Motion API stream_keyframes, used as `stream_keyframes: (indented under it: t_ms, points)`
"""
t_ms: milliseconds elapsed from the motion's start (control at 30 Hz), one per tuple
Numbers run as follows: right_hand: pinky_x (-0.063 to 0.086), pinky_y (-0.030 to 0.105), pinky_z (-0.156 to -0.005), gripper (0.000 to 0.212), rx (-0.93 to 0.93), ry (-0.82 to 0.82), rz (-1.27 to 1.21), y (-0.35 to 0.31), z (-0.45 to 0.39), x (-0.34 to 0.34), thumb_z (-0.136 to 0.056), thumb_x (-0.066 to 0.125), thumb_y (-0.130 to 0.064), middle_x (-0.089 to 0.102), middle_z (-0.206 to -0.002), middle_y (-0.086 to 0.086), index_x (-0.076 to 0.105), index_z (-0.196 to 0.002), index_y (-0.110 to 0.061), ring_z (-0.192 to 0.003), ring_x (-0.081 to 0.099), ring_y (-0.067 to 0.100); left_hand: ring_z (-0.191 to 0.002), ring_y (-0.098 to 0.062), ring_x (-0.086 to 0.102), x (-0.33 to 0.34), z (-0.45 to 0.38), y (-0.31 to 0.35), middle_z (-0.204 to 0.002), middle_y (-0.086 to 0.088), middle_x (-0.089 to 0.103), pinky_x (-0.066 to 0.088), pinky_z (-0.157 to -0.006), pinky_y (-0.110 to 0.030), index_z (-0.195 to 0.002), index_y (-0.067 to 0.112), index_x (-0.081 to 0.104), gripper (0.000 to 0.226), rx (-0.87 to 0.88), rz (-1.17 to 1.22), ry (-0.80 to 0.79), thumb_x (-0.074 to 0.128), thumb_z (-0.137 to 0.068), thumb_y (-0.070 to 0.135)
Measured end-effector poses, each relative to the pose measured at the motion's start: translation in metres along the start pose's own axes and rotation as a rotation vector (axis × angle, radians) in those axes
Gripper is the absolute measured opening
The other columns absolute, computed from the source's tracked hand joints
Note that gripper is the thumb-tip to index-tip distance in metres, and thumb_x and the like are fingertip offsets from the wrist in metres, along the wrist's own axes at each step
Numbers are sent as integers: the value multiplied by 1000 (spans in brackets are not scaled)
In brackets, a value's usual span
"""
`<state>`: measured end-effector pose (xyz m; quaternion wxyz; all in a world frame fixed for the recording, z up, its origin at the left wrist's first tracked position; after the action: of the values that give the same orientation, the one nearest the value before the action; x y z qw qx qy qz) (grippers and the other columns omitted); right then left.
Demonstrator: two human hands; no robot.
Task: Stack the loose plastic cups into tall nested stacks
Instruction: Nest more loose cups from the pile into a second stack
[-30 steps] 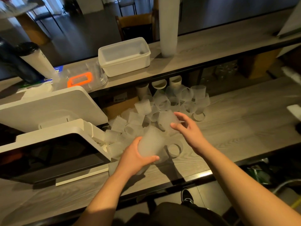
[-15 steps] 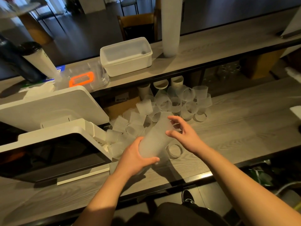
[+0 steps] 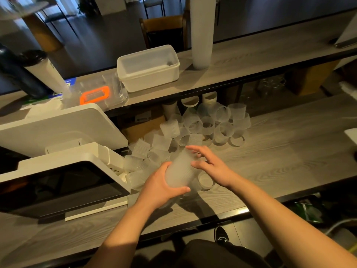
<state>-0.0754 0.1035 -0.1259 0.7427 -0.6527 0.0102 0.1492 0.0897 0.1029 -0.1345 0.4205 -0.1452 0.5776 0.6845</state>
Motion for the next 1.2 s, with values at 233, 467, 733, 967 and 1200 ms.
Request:
stream_keyframes:
  t_ms: [233, 467, 733, 967, 1200]
  points:
    - [32, 32, -112, 57, 109, 20, -99, 27, -13, -2, -99, 30, -63, 39, -152, -12, 39, -149, -38, -139, 36, 9, -102, -9, 54, 1, -7, -13, -113, 15, 52, 45, -71, -23, -130, 34, 43, 86, -67, 62, 31, 87, -59, 56]
    - [39, 31, -106, 41, 296, 260, 41, 115, -18, -41, -98, 58, -20, 54, -137, 0, 50, -139, -21, -133, 47, 20, -101, -8, 54, -5, -12, -26, -113, 15, 53, 43, -70, -21, -131, 32, 43, 85, -126, 114, 81, 88, -62, 52]
    - [32, 40, -118, 116, 358, -107, 524, 181, -16, -8, -62, 92, -33, 33, -154, 4, 24, -154, -17, -142, 32, 24, -97, 2, 53, -7, -6, -36, -109, 23, 51, 43, -68, -17, -123, 39, 41, 79, -151, 141, 94, 88, -61, 53]
    - [47, 35, -104, 77, 347, 85, 333, 183, -14, -25, -76, 83, -17, 52, -139, 5, 43, -143, -16, -124, 52, 21, -97, 0, 54, -12, -5, -42, -112, 17, 54, 42, -68, -16, -126, 35, 43, 81, -173, 145, 118, 89, -61, 51]
    - [51, 41, -100, 64, 339, 266, -150, 149, -16, -65, -79, 80, -12, 55, -126, 6, 51, -136, -20, -118, 55, 24, -98, -4, 54, -6, -8, -34, -111, 17, 53, 42, -66, -17, -130, 33, 43, 84, -157, 122, 111, 89, -61, 51]
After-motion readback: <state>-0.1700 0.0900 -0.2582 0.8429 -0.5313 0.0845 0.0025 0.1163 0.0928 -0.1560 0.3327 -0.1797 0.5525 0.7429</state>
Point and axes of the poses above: each hand's wrist, its own z-axis away from the middle knuckle, its own x-axis out of the palm, y = z × x, the point moved 10 cm from there along -z, towards the middle knuckle
